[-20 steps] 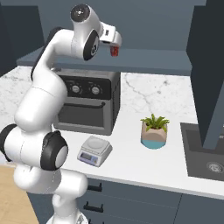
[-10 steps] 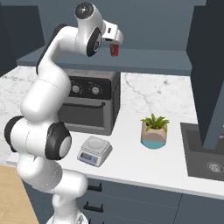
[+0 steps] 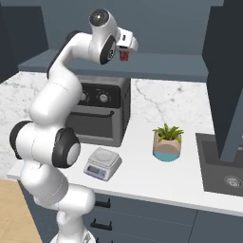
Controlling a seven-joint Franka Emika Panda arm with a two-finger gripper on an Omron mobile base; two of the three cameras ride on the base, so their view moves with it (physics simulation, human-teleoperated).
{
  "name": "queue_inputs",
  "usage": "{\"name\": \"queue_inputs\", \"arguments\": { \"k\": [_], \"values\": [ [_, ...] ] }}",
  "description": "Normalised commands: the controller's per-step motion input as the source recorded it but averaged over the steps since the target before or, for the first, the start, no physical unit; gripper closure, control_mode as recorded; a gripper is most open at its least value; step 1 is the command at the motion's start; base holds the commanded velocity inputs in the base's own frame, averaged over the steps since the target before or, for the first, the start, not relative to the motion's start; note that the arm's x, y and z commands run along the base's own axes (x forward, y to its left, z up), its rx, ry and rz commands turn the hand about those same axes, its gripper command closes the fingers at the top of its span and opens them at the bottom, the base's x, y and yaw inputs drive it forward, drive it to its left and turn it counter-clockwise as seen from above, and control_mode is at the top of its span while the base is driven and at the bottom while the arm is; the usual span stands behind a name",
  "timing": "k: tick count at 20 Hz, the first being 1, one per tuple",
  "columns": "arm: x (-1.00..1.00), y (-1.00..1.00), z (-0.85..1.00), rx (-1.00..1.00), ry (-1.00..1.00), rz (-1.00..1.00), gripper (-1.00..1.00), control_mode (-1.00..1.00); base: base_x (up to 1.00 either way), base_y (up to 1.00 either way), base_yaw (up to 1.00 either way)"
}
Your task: Pick the yogurt and place it on the digital scale for weighing, and close the cabinet.
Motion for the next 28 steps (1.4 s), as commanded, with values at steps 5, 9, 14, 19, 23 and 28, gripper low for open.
{"name": "queue_inputs", "arguments": {
  "k": [5, 9, 14, 19, 23, 28],
  "values": [
    [0.5, 0.0, -0.11, 0.0, -0.03, 0.02, -1.0, -1.0, 0.0, 0.0, 0.0],
    [0.45, 0.0, -0.02, 0.0, -0.01, 0.03, -1.0, -1.0, 0.0, 0.0, 0.0],
    [0.34, -0.06, 0.0, 0.0, 0.0, 0.0, -1.0, -1.0, 0.0, 0.0, 0.0],
    [0.32, -0.07, 0.0, 0.0, 0.0, 0.0, -1.0, -1.0, 0.0, 0.0, 0.0],
    [0.35, 0.0, 0.0, 0.0, 0.0, 0.0, -1.0, -1.0, 0.0, 0.0, 0.0],
    [0.24, -0.03, -0.04, 0.0, 0.0, 0.0, 1.0, -1.0, 0.0, 0.0, 0.0]
  ]
}}
